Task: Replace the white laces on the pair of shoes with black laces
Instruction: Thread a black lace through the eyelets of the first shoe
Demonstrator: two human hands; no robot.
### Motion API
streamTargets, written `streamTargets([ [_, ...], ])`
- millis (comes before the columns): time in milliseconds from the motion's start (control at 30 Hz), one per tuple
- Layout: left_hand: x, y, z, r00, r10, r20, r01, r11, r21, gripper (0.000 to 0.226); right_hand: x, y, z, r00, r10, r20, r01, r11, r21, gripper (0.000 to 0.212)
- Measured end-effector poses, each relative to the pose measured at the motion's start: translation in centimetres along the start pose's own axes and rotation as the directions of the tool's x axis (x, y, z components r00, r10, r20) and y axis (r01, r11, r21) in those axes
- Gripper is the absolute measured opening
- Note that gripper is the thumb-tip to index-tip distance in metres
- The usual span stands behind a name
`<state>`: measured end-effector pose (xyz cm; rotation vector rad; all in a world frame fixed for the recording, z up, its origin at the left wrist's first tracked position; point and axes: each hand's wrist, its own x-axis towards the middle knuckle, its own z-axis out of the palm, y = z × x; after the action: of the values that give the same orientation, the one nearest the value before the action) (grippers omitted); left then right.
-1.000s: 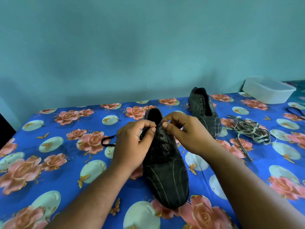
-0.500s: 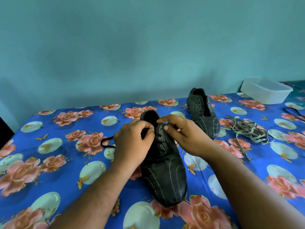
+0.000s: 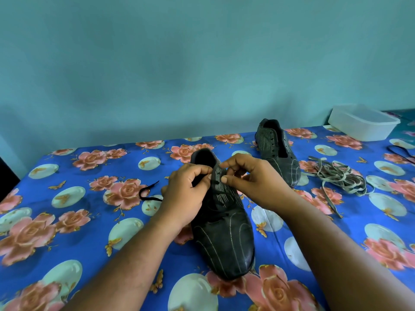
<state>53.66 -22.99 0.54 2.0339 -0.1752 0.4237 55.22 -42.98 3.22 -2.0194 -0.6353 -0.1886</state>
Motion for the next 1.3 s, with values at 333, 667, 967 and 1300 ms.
streamTargets([
  [333,-0.1,-0.7,0.2,0.998,0.025,-0.066,-0.027,0.999,-0.033,0.023,-0.1,-0.1,0.4,0.996,-0.042,-0.074,0.044,0.999,0.025,0.007],
  [667,-1.5,-1.4,-1.1,0.997,-0.047,0.059,0.061,0.965,-0.255,0.05,0.3,-1.1,-0.1,0.95,0.302,-0.08,-0.212,0.812,0.544,0.018],
  [967,-1.0,-2.3,-3.2,0.978,-0.155,0.142,0.179,0.967,-0.181,0.048,1.1,0.4,-4.5,0.763,0.4,-0.508,-0.075,0.835,0.545,0.022],
  [1300,-0.9,-2.1,-4.4,0.982,-0.074,0.175,0.111,0.971,-0.213,0.021,-0.1,1.6,-3.7,1.0,-0.018,-0.006,0.017,0.987,-0.162,0.021],
])
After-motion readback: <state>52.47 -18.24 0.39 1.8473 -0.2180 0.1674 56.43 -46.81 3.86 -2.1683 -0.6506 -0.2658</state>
